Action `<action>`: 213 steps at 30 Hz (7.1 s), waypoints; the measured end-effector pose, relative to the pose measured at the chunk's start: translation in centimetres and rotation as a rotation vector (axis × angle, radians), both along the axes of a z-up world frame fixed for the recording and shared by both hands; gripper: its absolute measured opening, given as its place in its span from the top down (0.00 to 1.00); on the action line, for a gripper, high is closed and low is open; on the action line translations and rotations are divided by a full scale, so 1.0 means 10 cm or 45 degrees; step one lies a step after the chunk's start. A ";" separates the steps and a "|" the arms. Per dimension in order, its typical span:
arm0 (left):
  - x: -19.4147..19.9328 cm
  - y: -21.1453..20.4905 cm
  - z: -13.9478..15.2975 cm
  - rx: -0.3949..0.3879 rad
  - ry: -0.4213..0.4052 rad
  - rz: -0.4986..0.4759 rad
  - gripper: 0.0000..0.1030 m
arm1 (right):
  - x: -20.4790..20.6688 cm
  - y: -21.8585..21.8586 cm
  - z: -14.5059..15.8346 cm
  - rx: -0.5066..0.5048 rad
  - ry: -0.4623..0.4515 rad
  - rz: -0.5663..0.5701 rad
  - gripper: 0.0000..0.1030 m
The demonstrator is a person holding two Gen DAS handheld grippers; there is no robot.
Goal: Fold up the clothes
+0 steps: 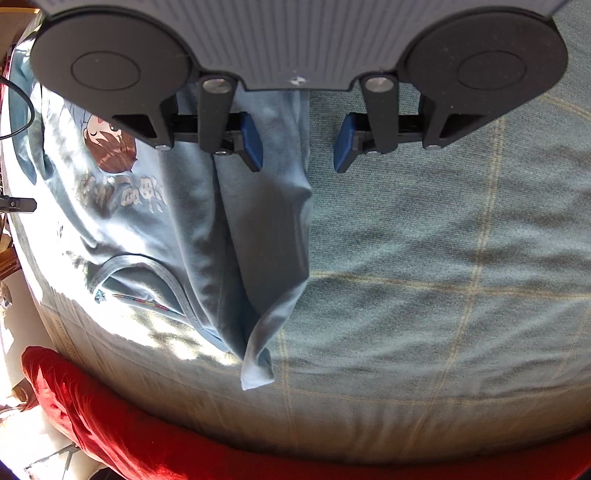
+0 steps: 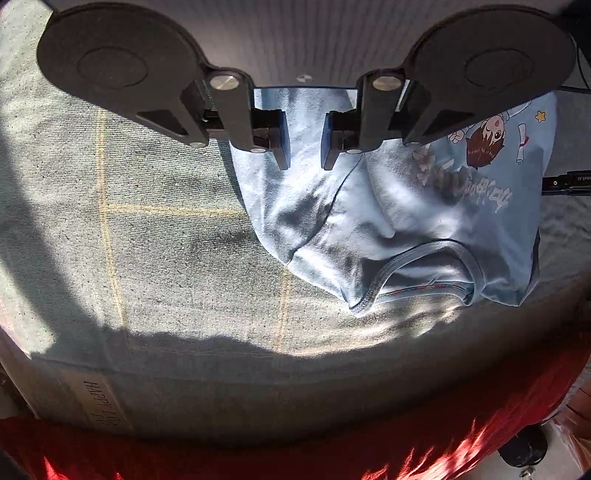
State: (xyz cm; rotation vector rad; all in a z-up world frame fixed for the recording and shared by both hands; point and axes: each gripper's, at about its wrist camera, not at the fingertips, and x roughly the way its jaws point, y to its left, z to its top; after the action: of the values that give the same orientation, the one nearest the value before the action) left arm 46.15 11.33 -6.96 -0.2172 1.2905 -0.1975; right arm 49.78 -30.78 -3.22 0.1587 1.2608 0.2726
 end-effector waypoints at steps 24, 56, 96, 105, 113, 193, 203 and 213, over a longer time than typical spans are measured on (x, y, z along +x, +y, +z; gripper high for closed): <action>-1.31 0.05 -0.19 -0.256 0.194 0.335 0.63 | -1.19 0.82 0.10 0.115 0.135 0.229 0.45; -0.78 1.46 0.29 0.415 -0.017 0.450 0.98 | -1.45 1.23 0.13 0.069 0.149 0.383 0.37; -1.41 1.61 0.00 0.149 0.168 0.745 0.66 | -1.40 1.45 0.17 0.085 0.142 0.429 0.28; -1.34 1.53 0.20 0.227 0.105 0.653 0.98 | -1.42 1.56 0.21 0.109 0.132 0.438 0.22; -1.32 2.08 0.51 0.422 0.085 0.639 0.98 | -1.43 1.64 0.18 0.108 0.139 0.445 0.22; -0.20 2.60 0.23 0.369 -0.099 0.435 0.78 | -1.15 2.24 0.25 0.149 0.031 0.568 0.21; -0.28 2.64 0.18 0.465 -0.080 0.256 0.75 | -1.13 2.45 0.30 0.156 0.020 0.626 0.21; -0.25 2.70 0.11 0.669 -0.135 0.284 0.62 | -1.12 2.63 0.26 0.125 0.027 0.670 0.18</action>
State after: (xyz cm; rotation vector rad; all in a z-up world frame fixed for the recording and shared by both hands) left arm 43.65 38.31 -5.83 0.0992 1.1599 0.3169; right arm 38.62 -4.50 -0.61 -0.0913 1.2957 0.7882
